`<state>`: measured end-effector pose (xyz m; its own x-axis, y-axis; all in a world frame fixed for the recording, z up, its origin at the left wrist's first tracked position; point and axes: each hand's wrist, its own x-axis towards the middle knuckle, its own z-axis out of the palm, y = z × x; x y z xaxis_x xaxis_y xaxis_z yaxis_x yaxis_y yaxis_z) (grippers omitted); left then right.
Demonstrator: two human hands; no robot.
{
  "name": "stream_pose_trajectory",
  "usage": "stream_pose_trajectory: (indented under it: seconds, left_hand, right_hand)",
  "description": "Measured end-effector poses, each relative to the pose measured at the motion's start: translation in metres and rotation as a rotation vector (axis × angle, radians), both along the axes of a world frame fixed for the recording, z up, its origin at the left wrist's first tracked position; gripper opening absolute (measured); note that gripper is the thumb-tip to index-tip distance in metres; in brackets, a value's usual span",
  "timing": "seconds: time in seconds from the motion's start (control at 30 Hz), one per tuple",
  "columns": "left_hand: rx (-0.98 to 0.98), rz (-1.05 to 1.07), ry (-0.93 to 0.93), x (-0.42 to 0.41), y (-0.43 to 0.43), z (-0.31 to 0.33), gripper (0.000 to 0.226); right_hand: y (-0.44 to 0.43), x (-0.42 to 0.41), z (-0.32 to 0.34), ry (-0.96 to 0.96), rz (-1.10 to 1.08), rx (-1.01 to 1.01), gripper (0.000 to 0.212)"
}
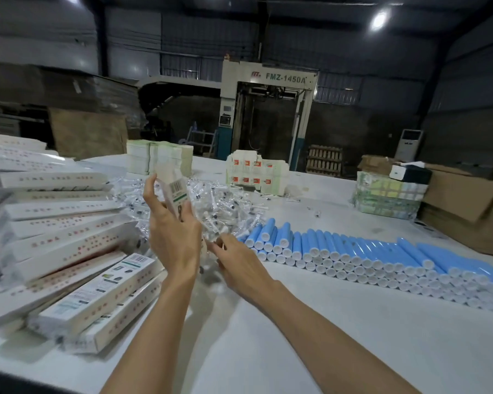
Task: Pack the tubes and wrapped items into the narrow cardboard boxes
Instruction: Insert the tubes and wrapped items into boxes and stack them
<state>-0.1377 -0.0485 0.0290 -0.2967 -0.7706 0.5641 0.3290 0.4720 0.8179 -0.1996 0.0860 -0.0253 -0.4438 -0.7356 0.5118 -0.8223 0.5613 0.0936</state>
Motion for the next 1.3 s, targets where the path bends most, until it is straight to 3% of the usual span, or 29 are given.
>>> stream_pose_trajectory:
  seconds: [0.1,0.33,0.4,0.53,0.77,0.87,1.03,1.3]
  left_hand:
    - [0.038,0.033,0.023,0.0,-0.003,0.001,0.079]
    - [0.059,0.017,0.123,-0.001,0.002,0.003,0.078]
    - [0.115,-0.01,0.183,0.0,-0.001,0.003,0.08]
    - [0.122,-0.101,0.254,0.002,-0.002,0.005,0.079]
    - [-0.126,-0.633,-0.003,-0.005,0.05,0.004,0.077]
    - [-0.199,-0.855,-0.115,-0.011,0.084,0.003,0.071]
    - [-0.353,-1.08,-0.238,-0.019,0.128,-0.013,0.062]
    - [-0.328,-1.131,-0.187,-0.022,0.14,-0.032,0.069]
  right_hand:
    - [-0.006,-0.009,-0.005,0.046,0.064,0.041,0.04]
    - [-0.011,-0.01,-0.005,0.031,0.136,-0.137,0.027]
    - [-0.003,-0.004,0.0,-0.074,0.137,-0.317,0.016]
    - [0.037,0.01,0.015,-0.318,0.098,-0.776,0.018]
    - [0.148,0.022,0.034,-0.444,-0.035,-1.373,0.001]
    - [0.183,0.025,0.038,-0.438,-0.069,-1.549,0.034]
    - [0.199,0.023,0.045,-0.441,-0.115,-1.617,0.024]
    - [0.202,0.036,0.09,-0.237,0.058,-1.588,0.032]
